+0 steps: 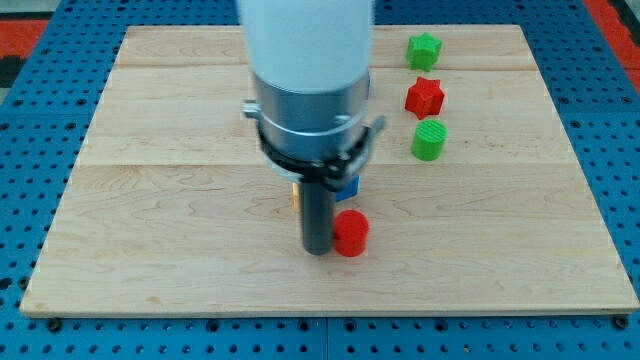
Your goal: Slide the red circle up and right
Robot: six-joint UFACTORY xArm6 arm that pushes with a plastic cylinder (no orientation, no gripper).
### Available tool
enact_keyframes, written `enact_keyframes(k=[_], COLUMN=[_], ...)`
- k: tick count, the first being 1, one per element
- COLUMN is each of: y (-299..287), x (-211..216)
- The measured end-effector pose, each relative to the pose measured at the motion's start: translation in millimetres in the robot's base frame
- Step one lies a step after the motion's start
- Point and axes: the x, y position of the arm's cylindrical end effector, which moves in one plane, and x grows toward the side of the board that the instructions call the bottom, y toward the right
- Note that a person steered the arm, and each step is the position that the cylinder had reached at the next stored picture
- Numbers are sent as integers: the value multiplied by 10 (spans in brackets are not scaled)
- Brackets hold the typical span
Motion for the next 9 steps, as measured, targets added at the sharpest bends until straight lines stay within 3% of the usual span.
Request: enact_keyframes(k=[3, 5, 8, 9], y=[1048, 797, 982, 690], x=[-188, -219, -440, -400])
